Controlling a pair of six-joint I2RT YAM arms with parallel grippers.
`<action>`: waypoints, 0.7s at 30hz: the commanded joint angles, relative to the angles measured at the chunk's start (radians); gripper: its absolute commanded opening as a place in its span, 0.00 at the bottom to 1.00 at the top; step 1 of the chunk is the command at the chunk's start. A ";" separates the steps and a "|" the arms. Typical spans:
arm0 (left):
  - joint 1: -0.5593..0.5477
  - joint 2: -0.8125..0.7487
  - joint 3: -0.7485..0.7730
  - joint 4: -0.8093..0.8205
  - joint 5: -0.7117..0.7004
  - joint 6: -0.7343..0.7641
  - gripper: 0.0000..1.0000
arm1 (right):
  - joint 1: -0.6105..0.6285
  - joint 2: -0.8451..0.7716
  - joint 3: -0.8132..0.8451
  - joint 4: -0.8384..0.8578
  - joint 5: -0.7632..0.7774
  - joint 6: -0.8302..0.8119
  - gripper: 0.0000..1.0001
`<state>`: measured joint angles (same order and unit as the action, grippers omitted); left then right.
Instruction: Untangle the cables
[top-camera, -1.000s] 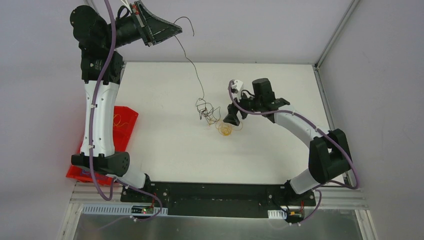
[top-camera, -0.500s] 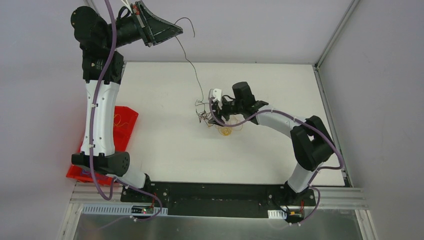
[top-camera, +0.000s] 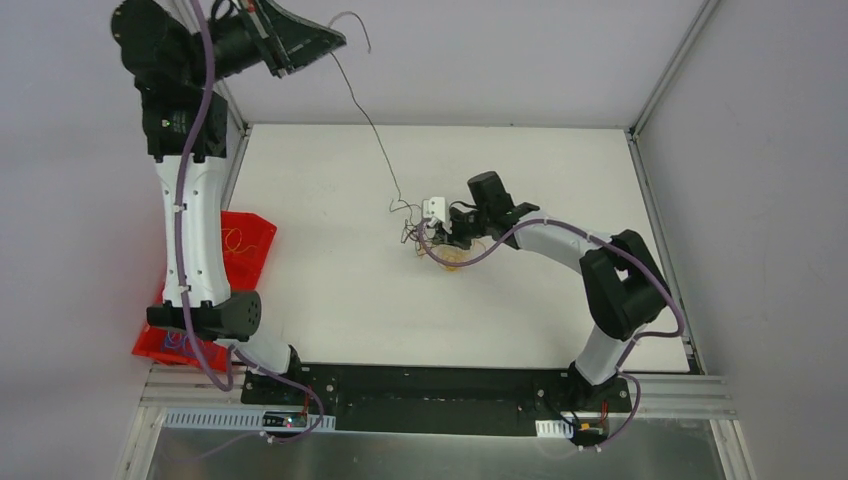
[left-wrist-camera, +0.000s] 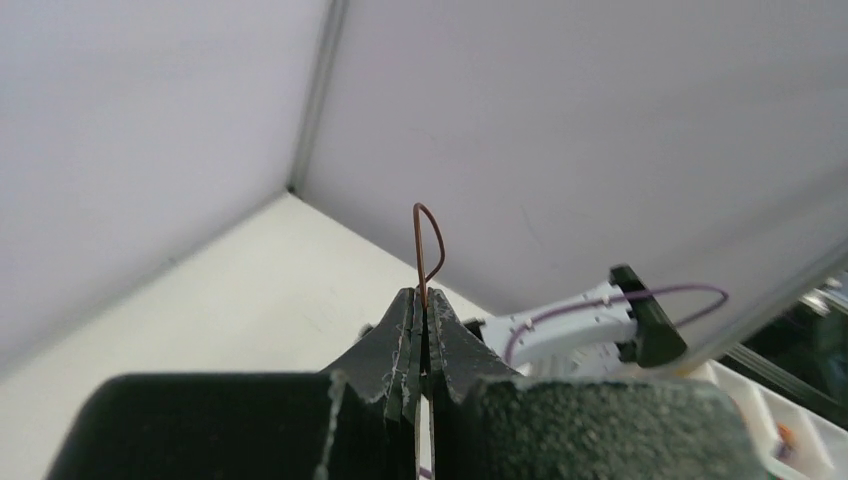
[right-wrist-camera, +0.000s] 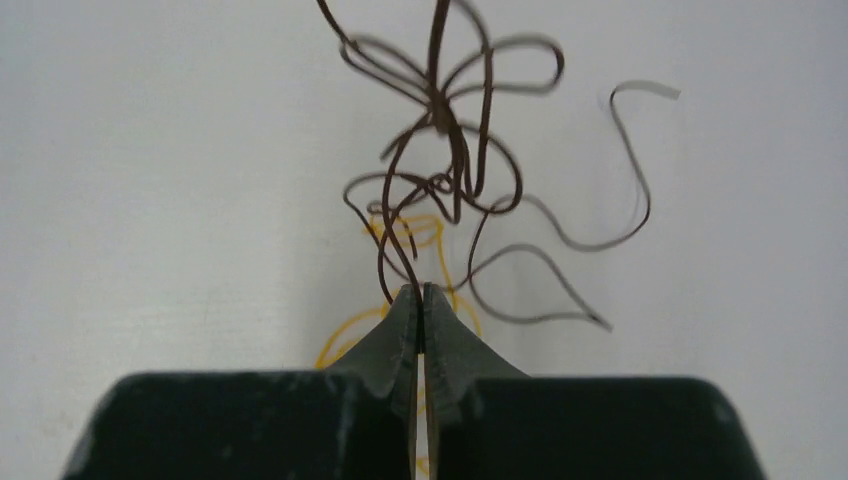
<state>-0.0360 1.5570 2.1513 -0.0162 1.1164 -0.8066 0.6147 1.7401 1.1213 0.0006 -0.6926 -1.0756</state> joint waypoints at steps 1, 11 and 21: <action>0.123 0.058 0.348 -0.044 -0.073 0.065 0.00 | -0.092 -0.033 -0.041 -0.257 0.066 -0.213 0.00; 0.314 -0.017 0.336 0.044 -0.334 0.032 0.00 | -0.282 -0.030 -0.042 -0.488 0.194 -0.263 0.00; 0.340 -0.067 0.210 -0.041 -0.326 0.022 0.00 | -0.306 -0.061 0.007 -0.547 0.157 -0.116 0.00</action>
<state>0.2726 1.5623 2.3943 -0.1696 0.8822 -0.7513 0.3435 1.6932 1.1114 -0.4030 -0.5907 -1.2797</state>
